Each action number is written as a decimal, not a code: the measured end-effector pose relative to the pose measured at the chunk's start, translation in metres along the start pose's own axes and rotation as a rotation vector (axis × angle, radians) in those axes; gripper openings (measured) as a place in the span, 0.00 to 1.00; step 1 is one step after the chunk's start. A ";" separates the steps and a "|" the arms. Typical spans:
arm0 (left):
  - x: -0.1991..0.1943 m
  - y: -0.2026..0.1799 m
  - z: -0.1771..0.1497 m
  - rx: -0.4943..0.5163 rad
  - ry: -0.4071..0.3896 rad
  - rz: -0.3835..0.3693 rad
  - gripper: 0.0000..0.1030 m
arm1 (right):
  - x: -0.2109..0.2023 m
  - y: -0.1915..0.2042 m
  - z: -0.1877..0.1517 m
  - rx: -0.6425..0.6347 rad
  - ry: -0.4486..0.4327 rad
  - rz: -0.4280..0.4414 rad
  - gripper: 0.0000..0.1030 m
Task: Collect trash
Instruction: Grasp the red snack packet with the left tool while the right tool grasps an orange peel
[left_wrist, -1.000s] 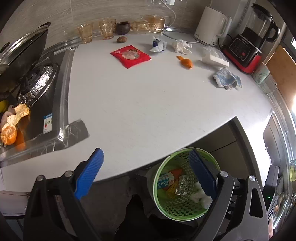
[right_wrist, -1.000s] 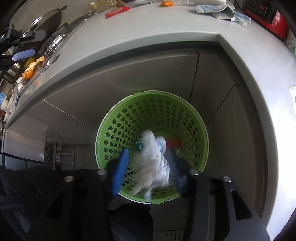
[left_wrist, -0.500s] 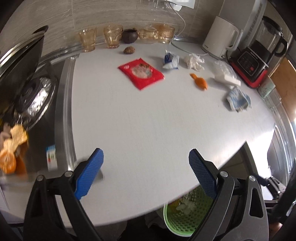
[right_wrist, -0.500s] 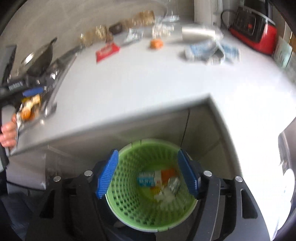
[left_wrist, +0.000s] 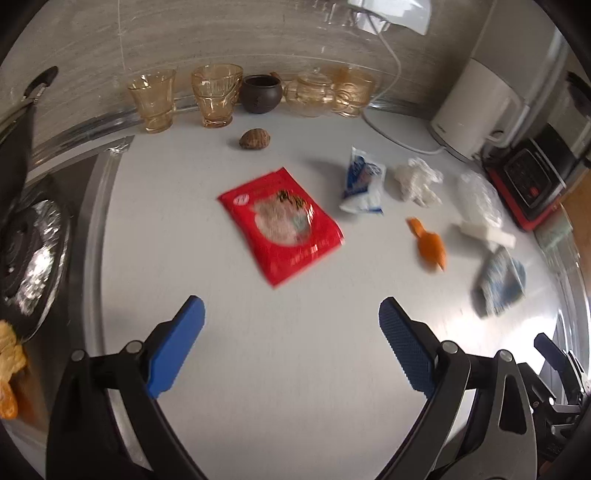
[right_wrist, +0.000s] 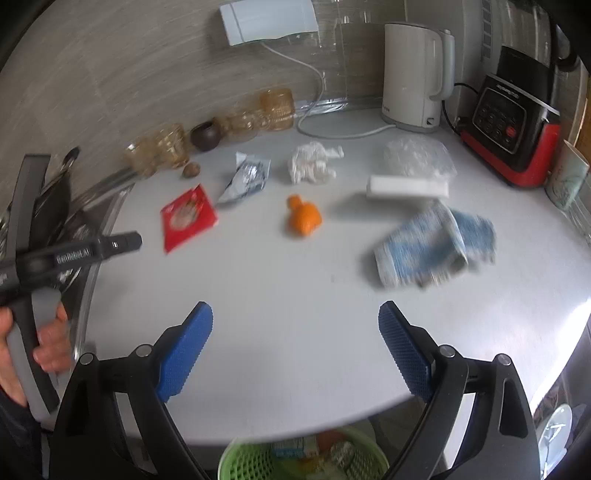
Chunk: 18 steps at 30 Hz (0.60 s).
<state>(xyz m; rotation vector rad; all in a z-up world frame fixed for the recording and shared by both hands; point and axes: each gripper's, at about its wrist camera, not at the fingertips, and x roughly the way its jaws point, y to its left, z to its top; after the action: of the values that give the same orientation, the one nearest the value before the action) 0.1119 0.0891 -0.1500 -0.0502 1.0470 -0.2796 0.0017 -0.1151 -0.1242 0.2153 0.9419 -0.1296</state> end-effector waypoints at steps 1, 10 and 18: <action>0.007 0.001 0.005 -0.016 0.003 0.007 0.88 | 0.010 0.001 0.008 0.000 0.002 -0.008 0.88; 0.067 0.006 0.039 -0.140 0.030 0.068 0.88 | 0.073 0.001 0.039 0.001 0.034 -0.040 0.88; 0.096 0.001 0.053 -0.206 0.060 0.105 0.88 | 0.110 -0.006 0.051 0.033 0.062 -0.059 0.88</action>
<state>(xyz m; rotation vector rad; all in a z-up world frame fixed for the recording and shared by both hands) 0.2024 0.0613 -0.2047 -0.1727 1.1310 -0.0780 0.1050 -0.1345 -0.1854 0.2229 1.0090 -0.1934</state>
